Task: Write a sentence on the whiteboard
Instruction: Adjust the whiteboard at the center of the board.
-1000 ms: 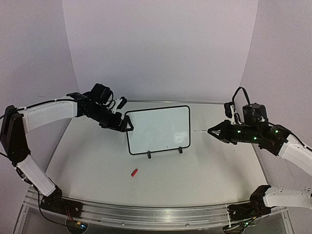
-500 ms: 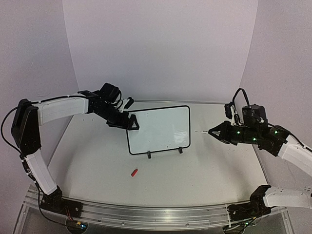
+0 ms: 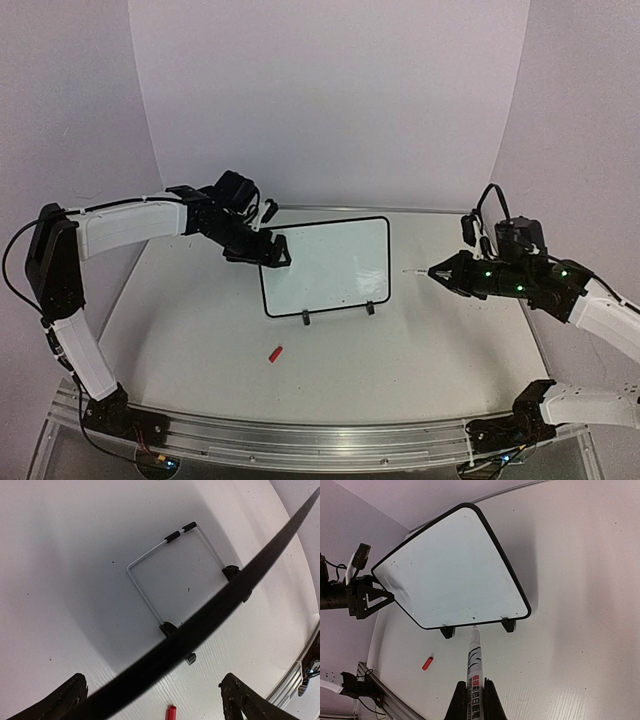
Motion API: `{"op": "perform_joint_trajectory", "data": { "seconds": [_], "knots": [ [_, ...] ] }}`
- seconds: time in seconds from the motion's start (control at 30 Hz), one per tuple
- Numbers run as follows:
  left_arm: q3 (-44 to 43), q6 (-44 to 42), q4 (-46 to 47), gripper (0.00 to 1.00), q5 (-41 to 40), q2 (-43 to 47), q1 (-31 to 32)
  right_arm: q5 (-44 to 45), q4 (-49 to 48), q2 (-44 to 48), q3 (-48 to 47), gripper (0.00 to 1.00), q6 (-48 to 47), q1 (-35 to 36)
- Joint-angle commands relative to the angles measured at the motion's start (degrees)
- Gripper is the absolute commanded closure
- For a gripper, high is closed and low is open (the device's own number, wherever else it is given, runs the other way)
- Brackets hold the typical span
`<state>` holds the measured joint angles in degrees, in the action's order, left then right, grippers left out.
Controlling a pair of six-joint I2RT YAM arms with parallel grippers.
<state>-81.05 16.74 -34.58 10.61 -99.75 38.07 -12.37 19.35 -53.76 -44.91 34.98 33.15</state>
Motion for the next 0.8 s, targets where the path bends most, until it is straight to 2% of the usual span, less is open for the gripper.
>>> {"op": "perform_joint_trajectory", "data": {
  "seconds": [0.0, 0.77],
  "knots": [
    [-3.44, 2.15, 0.43, 0.08, -0.66, -0.47, 0.84, 1.50, -1.86, 0.53, 0.90, 1.00, 0.23, -0.01],
    [-5.85, 6.02, 3.00, 0.08, -2.96, -4.21, 3.36, 2.26, -1.84, 1.64, 2.40, 1.00, 0.77, 0.03]
  ]
}}
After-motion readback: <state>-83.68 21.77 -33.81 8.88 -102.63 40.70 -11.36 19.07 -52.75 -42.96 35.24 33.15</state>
